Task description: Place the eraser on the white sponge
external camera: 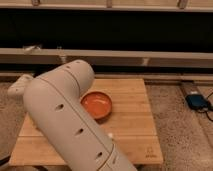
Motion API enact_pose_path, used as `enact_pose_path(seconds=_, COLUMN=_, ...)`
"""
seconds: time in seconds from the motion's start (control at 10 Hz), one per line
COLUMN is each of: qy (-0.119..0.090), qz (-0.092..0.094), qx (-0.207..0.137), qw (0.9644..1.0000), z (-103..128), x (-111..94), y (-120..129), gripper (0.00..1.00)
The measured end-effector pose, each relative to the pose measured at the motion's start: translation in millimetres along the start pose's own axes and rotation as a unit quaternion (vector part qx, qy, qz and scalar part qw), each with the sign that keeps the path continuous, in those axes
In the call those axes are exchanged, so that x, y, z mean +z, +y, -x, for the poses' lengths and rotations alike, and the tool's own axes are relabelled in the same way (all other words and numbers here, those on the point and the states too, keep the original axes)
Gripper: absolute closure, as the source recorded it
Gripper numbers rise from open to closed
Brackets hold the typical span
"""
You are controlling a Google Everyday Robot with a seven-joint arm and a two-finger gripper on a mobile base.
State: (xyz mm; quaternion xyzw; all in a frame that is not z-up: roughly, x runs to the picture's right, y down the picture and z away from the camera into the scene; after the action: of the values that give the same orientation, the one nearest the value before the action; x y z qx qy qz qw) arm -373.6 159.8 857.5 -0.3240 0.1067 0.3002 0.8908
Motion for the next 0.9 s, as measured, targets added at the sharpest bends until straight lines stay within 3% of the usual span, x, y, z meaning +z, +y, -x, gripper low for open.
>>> enact_pose_path(seconds=0.4, qy=0.005, qz=-0.009, qx=0.027, qw=0.9996, z=4.8, x=11.6, y=-37.1, gripper=0.2)
enact_pose_path(seconds=0.6, qy=0.006, qz=-0.008, qx=0.034, qw=0.9994, z=5.3, x=15.5, y=-42.5, gripper=0.2)
enact_pose_path(seconds=0.9, qy=0.012, qz=0.008, qx=0.039, qw=0.9991, z=4.2, x=22.5, y=-44.2, gripper=0.45)
